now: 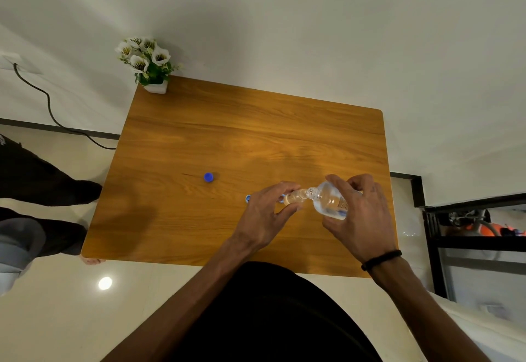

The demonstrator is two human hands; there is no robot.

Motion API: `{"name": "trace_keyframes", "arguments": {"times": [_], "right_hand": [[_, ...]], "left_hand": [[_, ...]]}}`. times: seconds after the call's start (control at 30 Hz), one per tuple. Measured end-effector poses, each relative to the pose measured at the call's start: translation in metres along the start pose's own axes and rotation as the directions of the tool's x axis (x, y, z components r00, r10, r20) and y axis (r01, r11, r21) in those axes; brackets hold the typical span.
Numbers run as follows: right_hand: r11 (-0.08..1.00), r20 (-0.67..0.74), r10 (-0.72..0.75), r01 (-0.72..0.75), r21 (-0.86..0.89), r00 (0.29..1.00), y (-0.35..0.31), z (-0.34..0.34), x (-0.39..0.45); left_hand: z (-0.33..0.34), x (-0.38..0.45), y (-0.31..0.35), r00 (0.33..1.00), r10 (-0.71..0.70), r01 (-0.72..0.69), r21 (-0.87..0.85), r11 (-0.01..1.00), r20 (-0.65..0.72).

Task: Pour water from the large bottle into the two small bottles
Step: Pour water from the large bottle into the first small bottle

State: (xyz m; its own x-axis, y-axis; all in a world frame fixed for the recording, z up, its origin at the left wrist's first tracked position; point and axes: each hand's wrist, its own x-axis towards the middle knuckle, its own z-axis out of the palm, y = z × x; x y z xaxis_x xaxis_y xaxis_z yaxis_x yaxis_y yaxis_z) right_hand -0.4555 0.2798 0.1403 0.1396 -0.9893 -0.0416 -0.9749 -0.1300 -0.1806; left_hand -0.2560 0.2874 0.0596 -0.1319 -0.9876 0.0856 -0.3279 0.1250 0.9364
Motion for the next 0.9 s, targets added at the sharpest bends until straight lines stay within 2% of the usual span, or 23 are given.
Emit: {"name": "trace_keyframes", "arguments": {"times": [0.9], "right_hand": [[1.0, -0.004, 0.001, -0.001, 0.007, 1.0, 0.0026, 0.0014, -0.0005]], "left_hand": [[0.0015, 0.0002, -0.0008, 1.0, 0.008, -0.008, -0.006, 1.0, -0.002]]}}
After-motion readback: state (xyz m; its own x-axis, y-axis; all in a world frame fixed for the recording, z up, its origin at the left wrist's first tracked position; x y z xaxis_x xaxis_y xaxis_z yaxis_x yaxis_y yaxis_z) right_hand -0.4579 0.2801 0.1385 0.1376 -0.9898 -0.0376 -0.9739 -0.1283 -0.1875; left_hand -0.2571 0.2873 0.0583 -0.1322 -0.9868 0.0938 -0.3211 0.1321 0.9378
